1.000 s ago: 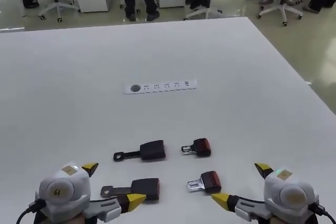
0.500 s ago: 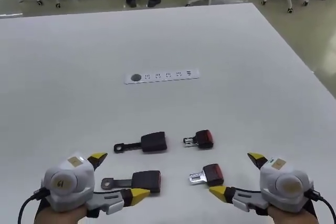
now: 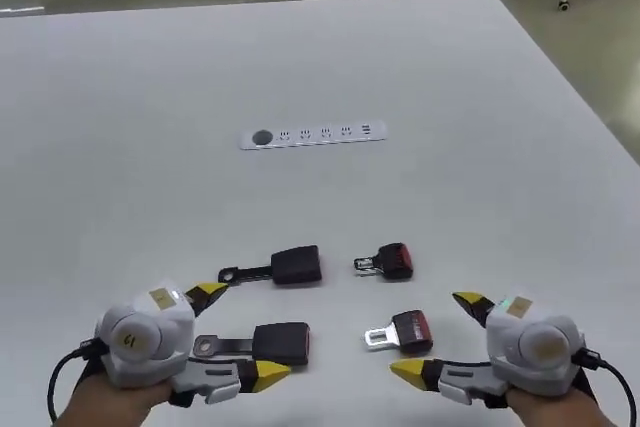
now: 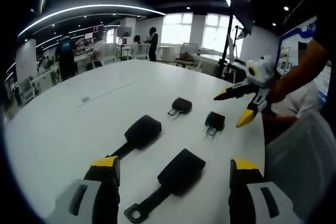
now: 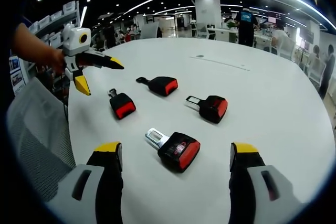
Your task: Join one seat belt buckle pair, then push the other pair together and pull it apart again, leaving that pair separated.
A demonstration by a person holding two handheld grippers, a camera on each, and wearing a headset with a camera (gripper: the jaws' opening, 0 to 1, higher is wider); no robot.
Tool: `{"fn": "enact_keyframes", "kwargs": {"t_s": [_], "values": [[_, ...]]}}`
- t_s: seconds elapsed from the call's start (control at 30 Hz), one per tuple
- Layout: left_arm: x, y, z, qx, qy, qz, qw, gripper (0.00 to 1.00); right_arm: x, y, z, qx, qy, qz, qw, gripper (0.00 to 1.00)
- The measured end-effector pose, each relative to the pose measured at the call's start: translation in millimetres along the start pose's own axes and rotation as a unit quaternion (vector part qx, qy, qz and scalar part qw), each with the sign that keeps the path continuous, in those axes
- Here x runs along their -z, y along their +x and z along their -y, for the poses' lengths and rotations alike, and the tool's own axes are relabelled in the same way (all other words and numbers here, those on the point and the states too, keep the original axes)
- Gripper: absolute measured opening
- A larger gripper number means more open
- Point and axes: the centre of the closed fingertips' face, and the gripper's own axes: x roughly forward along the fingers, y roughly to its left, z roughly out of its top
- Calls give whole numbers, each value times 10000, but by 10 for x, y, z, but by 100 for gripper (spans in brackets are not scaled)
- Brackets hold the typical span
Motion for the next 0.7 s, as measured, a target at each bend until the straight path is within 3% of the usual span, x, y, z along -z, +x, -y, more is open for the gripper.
{"fn": "enact_keyframes", "kwargs": {"t_s": [0.2, 0.37, 0.53, 0.7], "values": [[70, 81, 48, 302, 371, -243, 9986, 85, 26, 74, 12, -219, -104, -78, 9997, 83], [163, 130, 44, 567, 462, -440, 9963, 81, 21, 117, 8, -439, -144, -142, 9988, 81], [181, 182, 52, 744, 698, -598, 9930, 80, 17, 133, -10, -603, -275, -170, 9977, 80], [147, 226, 116, 921, 909, -743, 9888, 78, 6, 157, 21, -817, -137, -173, 9964, 80]]}}
